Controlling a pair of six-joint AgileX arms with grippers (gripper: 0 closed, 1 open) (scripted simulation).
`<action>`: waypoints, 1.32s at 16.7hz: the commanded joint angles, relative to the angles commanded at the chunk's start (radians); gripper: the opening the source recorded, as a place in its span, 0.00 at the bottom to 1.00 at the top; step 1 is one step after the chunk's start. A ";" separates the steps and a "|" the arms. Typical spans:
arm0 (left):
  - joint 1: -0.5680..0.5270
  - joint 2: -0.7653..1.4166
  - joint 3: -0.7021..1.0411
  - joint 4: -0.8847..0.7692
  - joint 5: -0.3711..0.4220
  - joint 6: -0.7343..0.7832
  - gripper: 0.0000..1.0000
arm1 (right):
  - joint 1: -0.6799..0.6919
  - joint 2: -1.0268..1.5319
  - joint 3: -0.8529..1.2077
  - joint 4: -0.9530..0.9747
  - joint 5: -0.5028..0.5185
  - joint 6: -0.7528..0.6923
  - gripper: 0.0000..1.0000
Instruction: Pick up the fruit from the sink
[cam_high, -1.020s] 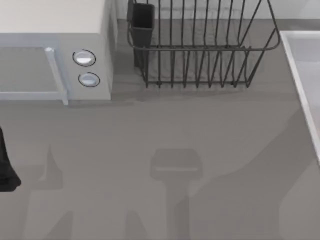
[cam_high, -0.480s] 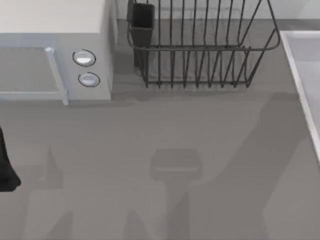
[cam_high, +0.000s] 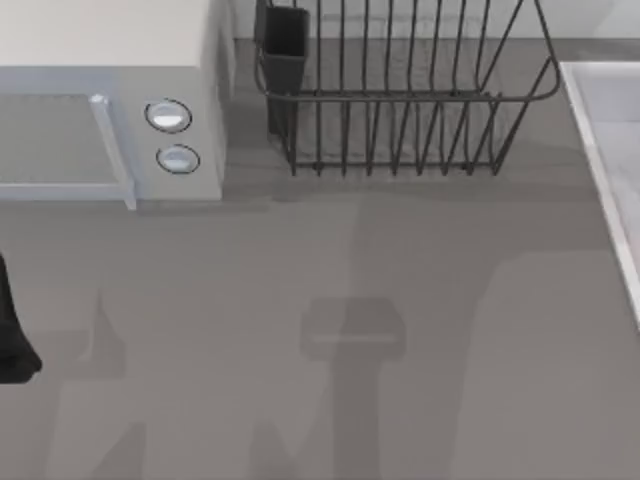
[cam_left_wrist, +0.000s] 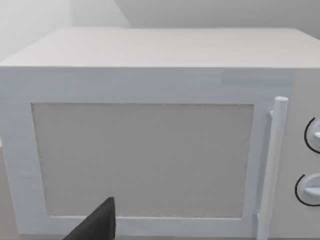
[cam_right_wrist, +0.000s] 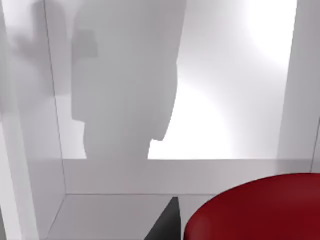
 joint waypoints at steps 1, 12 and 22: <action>0.000 0.000 0.000 0.000 0.000 0.000 1.00 | 0.000 -0.009 0.035 -0.036 0.000 0.000 0.00; 0.000 0.000 0.000 0.000 0.000 0.000 1.00 | 0.114 -0.035 0.042 -0.068 0.001 0.112 0.00; 0.000 0.000 0.000 0.000 0.000 0.000 1.00 | 0.758 -0.133 -0.163 0.005 0.010 0.750 0.00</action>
